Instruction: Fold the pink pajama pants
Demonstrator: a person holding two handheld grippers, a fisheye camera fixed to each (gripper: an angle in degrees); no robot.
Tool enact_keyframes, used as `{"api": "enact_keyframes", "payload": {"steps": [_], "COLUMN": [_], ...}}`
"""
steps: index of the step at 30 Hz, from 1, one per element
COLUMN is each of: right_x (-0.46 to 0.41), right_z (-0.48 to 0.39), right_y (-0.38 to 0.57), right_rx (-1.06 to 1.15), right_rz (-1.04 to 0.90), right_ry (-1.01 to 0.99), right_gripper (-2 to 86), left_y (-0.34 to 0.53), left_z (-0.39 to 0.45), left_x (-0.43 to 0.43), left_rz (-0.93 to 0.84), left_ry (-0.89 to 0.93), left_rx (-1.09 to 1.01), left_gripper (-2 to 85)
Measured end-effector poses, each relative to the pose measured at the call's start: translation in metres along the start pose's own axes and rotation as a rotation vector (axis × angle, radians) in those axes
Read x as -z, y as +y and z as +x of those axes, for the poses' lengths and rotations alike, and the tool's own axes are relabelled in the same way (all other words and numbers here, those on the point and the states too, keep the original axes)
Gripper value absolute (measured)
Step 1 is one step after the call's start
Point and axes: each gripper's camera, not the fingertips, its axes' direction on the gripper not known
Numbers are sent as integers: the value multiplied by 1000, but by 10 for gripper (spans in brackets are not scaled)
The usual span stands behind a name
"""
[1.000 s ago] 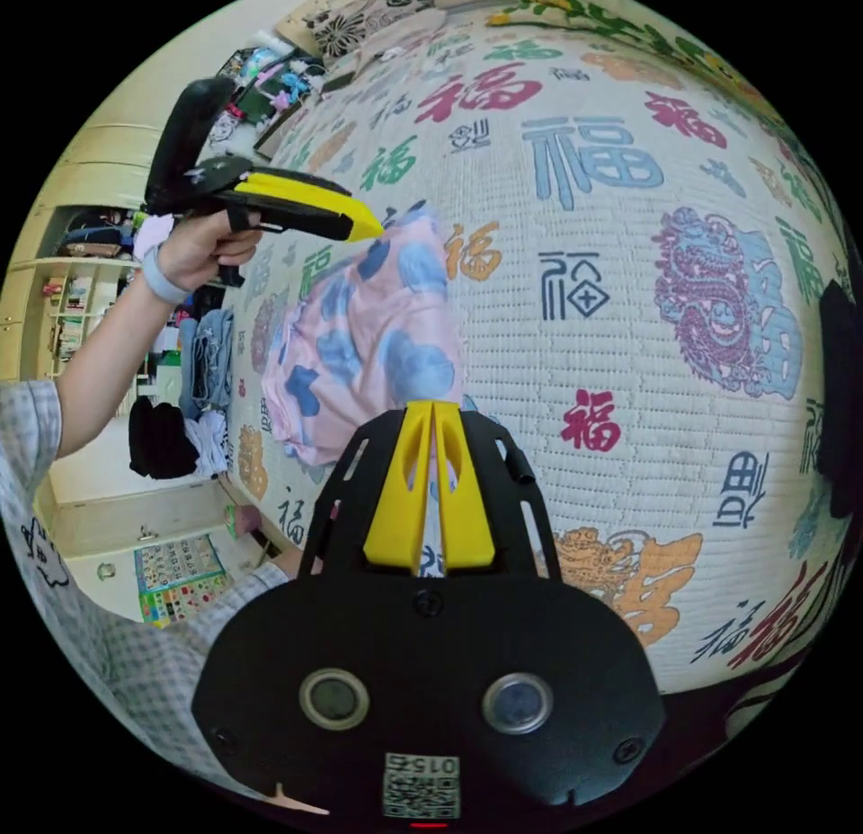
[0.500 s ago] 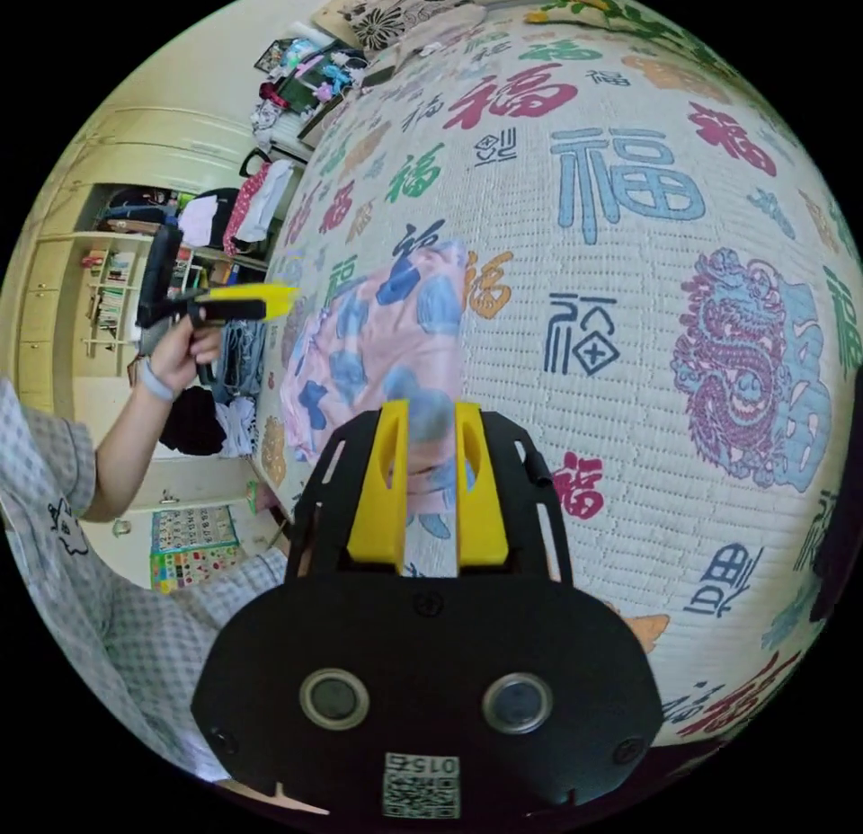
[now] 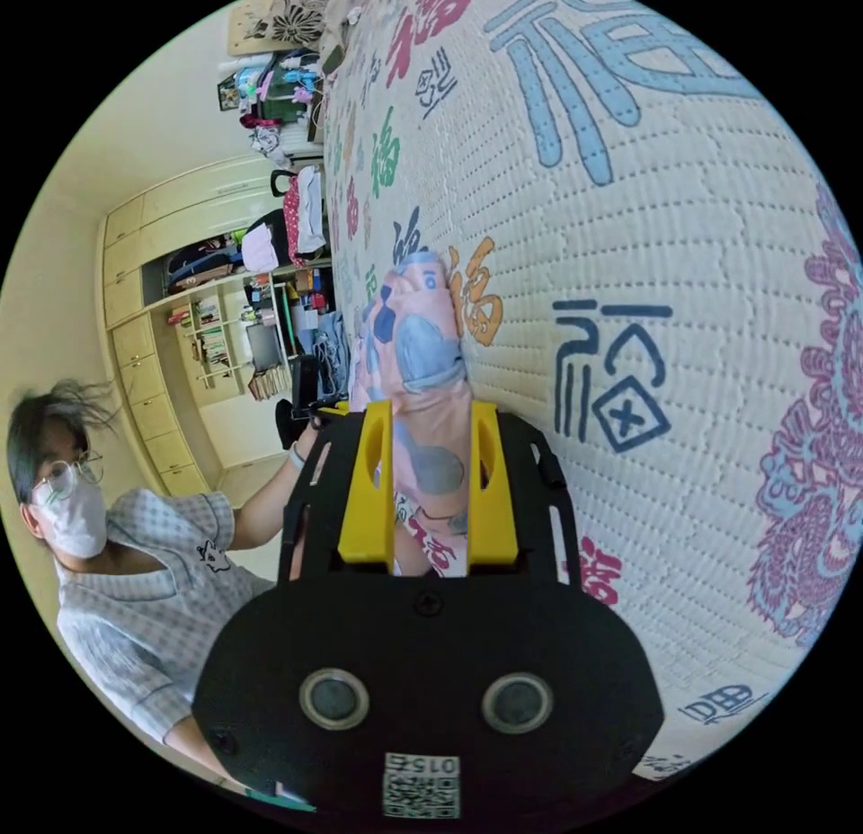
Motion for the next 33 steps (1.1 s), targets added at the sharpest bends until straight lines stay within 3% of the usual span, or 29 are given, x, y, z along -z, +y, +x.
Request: {"api": "enact_keyframes", "payload": {"steps": [3,7,15,24,28,33], "right_x": [-20,-67,-77,-106,-175,-290], "right_z": [1,-6,-62,-182,-239,-302], "right_y": [-4,-6,52,177,199,194], "right_rx": [5,19,39,189,259,341], "right_rz": [-60,-145,-63,-102,-165,-243], "right_ry": [-46,-15,69,78,77,-21], "right_gripper": [136,85,55,54,53,54], "left_y": [6,15,61,245,330,421], "left_z": [-42,-96,-143,-134,-181,-250], "left_x": [-13,-30,-34,-3,43,146], "left_rz": [-2,20,98,222,274,341], "left_ry": [78,15,-40,31,44,-68], "left_rx": [-52,-33,4,-163,-113,-96], "left_gripper": [159,127,82,83,83,83]}}
